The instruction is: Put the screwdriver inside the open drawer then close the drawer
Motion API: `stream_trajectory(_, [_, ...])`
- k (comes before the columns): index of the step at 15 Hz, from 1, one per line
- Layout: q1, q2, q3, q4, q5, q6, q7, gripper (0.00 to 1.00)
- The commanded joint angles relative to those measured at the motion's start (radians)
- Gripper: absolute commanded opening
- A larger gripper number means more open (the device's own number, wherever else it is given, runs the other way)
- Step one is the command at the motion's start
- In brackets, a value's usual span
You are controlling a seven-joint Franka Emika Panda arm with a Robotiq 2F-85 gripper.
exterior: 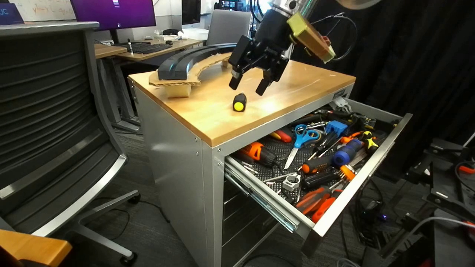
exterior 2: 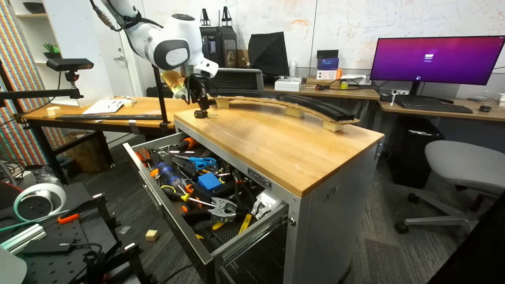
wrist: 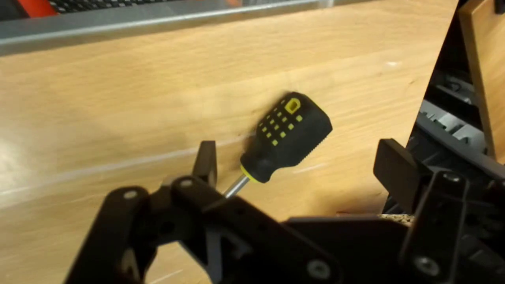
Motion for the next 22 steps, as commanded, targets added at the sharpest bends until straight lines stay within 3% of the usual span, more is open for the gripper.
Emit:
stream_trajectory(1, [0.132,0.086,-0.119,0.047,-0.141,0.120,0.213,1.00])
stream_trajectory(2, [0.187,0.100,-0.180,0.052,-0.198,0.127,0.282,1.00])
stream_trajectory(3, [0.239,0.113,-0.238,0.058,-0.242,0.135,0.347,0.75])
stream_trajectory(5, [0.335,0.127,-0.344,0.067,-0.316,0.134,0.462,0.68])
stream_trajectory(8, [0.431,0.128,-0.445,0.074,-0.417,0.105,0.608,0.42])
stream_trajectory(10, [0.464,0.112,-0.471,0.073,-0.468,0.026,0.654,0.28])
stream_trajectory(12, [0.428,0.066,-0.418,0.061,-0.482,-0.103,0.620,0.15])
stream_trajectory(14, [0.373,0.014,-0.345,0.040,-0.471,-0.221,0.561,0.17])
stream_trajectory(15, [0.356,-0.005,-0.320,0.034,-0.470,-0.280,0.556,0.12])
stream_trajectory(18, [0.306,-0.081,-0.242,-0.036,-0.489,-0.434,0.556,0.17])
stream_trajectory(21, [0.246,-0.119,-0.174,-0.106,-0.496,-0.440,0.552,0.17])
stream_trajectory(22, [0.235,-0.124,-0.165,-0.128,-0.512,-0.406,0.567,0.54])
